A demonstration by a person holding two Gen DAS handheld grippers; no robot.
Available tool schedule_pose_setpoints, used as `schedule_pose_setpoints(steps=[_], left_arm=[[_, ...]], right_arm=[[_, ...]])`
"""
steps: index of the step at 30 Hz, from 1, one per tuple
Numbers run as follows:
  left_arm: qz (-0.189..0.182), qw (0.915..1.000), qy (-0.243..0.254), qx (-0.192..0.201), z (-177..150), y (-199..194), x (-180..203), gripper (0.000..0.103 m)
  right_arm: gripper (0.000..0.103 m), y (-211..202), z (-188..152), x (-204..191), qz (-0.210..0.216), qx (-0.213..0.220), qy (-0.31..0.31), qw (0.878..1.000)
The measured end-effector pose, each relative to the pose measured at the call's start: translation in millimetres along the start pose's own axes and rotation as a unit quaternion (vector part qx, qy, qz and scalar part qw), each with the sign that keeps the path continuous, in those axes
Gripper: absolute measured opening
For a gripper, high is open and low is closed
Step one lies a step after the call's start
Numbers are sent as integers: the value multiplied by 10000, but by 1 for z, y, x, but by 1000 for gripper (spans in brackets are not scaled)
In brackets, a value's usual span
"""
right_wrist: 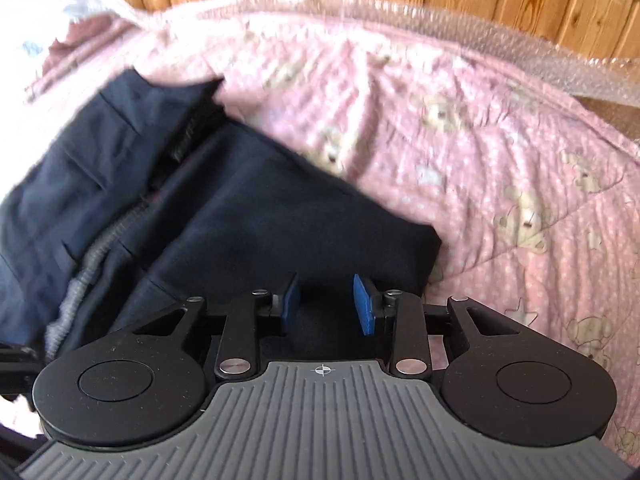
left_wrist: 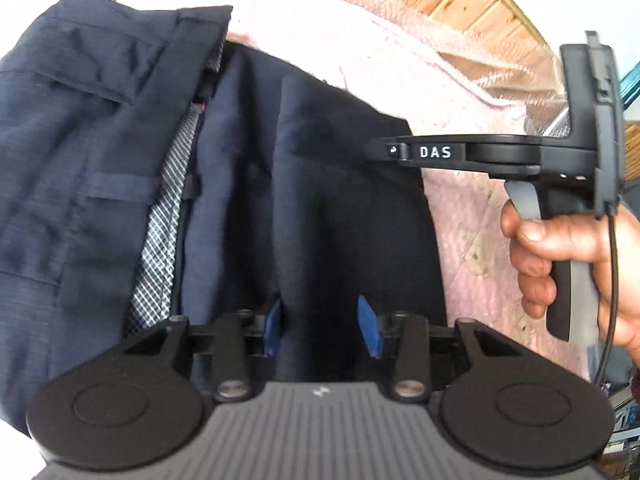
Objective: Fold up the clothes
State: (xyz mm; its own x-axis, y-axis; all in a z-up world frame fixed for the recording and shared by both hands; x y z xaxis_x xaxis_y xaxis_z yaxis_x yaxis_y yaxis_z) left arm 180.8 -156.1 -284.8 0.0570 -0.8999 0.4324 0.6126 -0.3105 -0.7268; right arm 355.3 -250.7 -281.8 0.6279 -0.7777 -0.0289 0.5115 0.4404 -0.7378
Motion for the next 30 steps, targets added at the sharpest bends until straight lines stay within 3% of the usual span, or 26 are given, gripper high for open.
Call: schedule_pose_setpoints(steps=[9,12,16,18,19,20,22,24,25,28,30], left_arm=[[92,9997,222,-21,3,16,0,44],[136,9995,275,94,10,5,3,44],[-107,9982,404,428,21,-15,12,52],[0,9988,476,117,10,1,4,50],[8,9986,503,155,8,7,0,46],[6,9983,527,234,7,12,-3,49],[9,9986,511,112,11,15,-3,48],[126,9987,484,32,17,10,-3,49],[194,9986,494,58,20,7,-4,52],[362,9981,457,179,29,-5,-5,56],[394,9981,345,310,34,-12,-4,62]], right_arm=[[36,25,20,-29,162,49,-114,9998],[37,28,25,-34,193,9,-83,9998],[35,-20,24,-20,289,396,519,9974],[36,-42,5,-13,274,436,852,9950],[37,-42,-11,-11,245,303,968,9945],[36,-37,-28,-11,215,152,1007,9946],[39,-37,-41,-11,190,505,926,9942],[39,-46,-41,-7,132,568,1000,9933],[40,-56,-39,-2,102,666,1186,9906],[57,-88,-41,13,119,995,1678,9807],[57,-102,-53,22,114,1017,1962,9752]])
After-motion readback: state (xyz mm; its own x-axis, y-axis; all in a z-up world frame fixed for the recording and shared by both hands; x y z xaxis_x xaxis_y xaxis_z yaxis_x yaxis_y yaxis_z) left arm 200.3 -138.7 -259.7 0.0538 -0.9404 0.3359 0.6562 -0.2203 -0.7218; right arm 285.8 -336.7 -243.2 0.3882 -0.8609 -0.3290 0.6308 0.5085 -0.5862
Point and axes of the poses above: each gripper's, at about its wrist camera, not at the fingertips, and y roughly the way its jaws point, x to its right, z to its top, the point moved 9 cm from there along y, roughly the way its jaws point, and after that the axes turned 11 degrees about x, right-handed, at the moved point
